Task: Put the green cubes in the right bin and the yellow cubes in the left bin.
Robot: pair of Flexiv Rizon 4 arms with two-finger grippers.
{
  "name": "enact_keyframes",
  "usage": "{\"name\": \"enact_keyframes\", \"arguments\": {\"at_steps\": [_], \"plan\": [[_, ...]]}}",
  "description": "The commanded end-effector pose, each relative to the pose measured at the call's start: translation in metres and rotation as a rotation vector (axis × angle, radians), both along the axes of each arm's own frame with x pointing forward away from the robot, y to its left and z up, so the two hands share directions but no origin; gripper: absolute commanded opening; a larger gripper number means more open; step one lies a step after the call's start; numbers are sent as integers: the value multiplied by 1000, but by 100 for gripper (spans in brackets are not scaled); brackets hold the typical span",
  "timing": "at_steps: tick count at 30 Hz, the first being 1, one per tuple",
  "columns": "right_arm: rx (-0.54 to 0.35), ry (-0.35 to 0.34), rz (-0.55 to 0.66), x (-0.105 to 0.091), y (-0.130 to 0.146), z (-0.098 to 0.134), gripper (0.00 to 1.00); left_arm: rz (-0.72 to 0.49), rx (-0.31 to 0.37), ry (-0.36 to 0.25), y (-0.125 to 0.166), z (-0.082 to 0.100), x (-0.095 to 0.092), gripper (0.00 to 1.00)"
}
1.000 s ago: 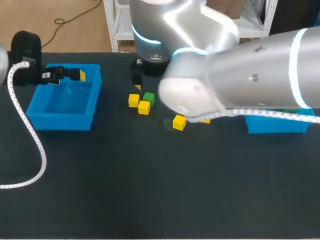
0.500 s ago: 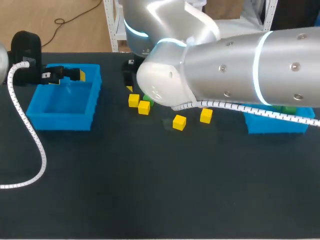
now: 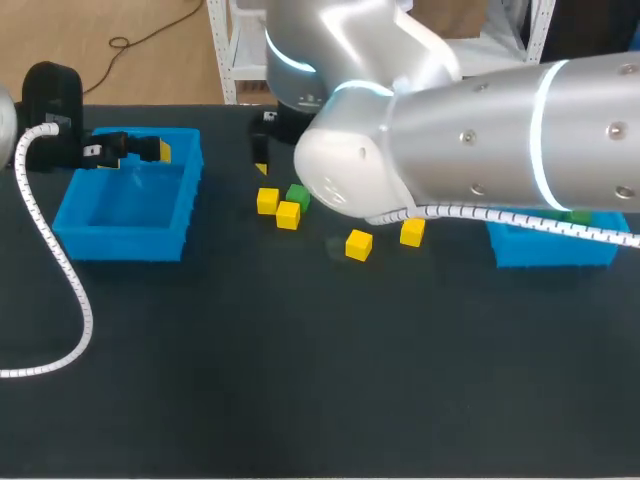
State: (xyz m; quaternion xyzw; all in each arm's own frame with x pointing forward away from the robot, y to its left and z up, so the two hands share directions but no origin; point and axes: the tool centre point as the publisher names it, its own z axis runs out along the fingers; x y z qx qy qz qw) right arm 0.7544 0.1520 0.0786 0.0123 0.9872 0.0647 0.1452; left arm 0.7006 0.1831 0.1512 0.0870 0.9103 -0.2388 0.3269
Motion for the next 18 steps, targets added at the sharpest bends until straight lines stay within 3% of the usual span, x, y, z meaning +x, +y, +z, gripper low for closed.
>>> {"name": "enact_keyframes", "arguments": {"at_steps": [1, 14, 18], "plan": [[5, -26, -4, -5, -4, 0, 100, -4, -8, -7, 2, -1, -1, 100], [5, -26, -4, -5, -4, 0, 100, -4, -8, -7, 2, -1, -1, 100], [6, -4, -69, 8, -6, -8, 100, -4, -8, -7, 2, -1, -1, 100]]}}
